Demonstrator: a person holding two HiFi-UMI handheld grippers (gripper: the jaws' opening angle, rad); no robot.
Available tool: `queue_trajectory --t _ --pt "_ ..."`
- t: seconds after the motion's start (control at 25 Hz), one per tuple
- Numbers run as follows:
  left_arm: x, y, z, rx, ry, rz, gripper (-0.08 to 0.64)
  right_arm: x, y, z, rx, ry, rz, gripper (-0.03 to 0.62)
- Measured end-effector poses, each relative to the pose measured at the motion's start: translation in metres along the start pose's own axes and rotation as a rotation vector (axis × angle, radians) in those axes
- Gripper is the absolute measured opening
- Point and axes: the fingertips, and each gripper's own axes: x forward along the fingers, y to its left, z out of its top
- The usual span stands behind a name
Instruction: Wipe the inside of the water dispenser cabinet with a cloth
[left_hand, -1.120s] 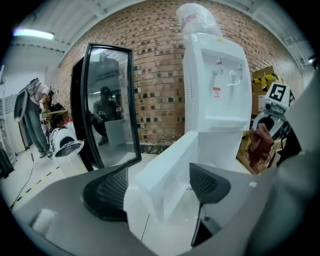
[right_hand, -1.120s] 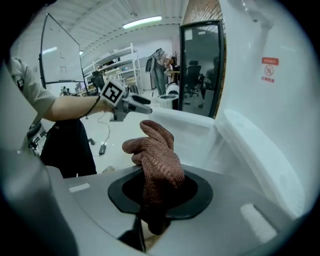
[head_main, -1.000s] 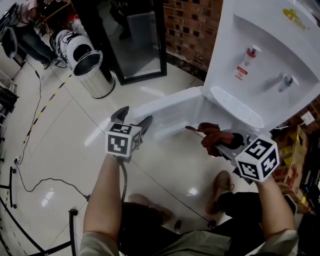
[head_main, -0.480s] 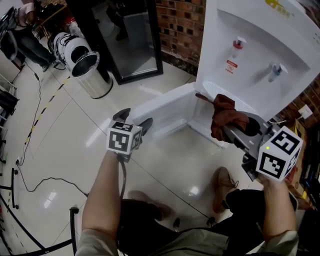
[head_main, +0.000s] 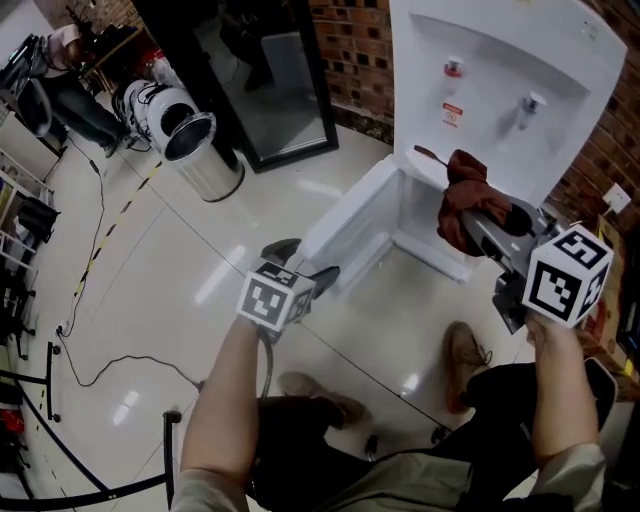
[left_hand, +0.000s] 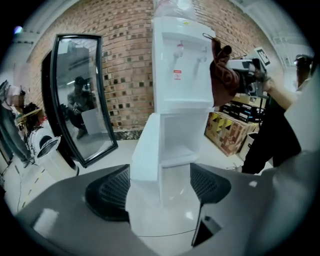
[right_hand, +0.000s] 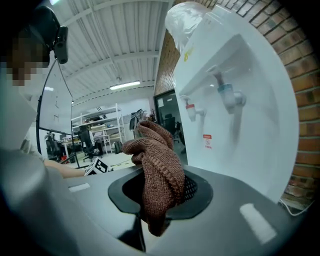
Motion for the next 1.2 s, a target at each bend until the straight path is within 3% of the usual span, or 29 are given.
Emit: queue_trajectory --t 0.36,0.48,0.68,0.8,1.0,1.2 --pt "-0.002 -0.069 -0.002 0.028 0.022 -0.244 0.373 -0.032 -0.028 -0.001 0.015 -0.039 -0.071 0.103" --pt "-0.001 -0.098 0.003 0.075 0.040 -0.343 0.282 -0.042 -0.039 -0.005 0.024 -0.036 -0.092 0.103" --pt "0.015 -0.152 0.021 0.167 0.030 -0.468 0.224 -0.060 -0.054 -0.002 0.025 -0.059 -0.127 0.103" --pt "0.034 -0.179 0.035 0.232 0.026 -0.491 0.167 -0.072 -0.065 -0.003 0.035 -0.075 -0.156 0.103" --pt "0.065 -0.218 0.063 0.354 -0.002 -0.476 0.131 -0.095 -0.085 -0.002 0.057 -0.108 -0.205 0.103" --pt "0.104 -0.239 0.085 0.383 -0.029 -0.448 0.073 -0.118 -0.107 0.006 0.088 -0.169 -0.263 0.103"
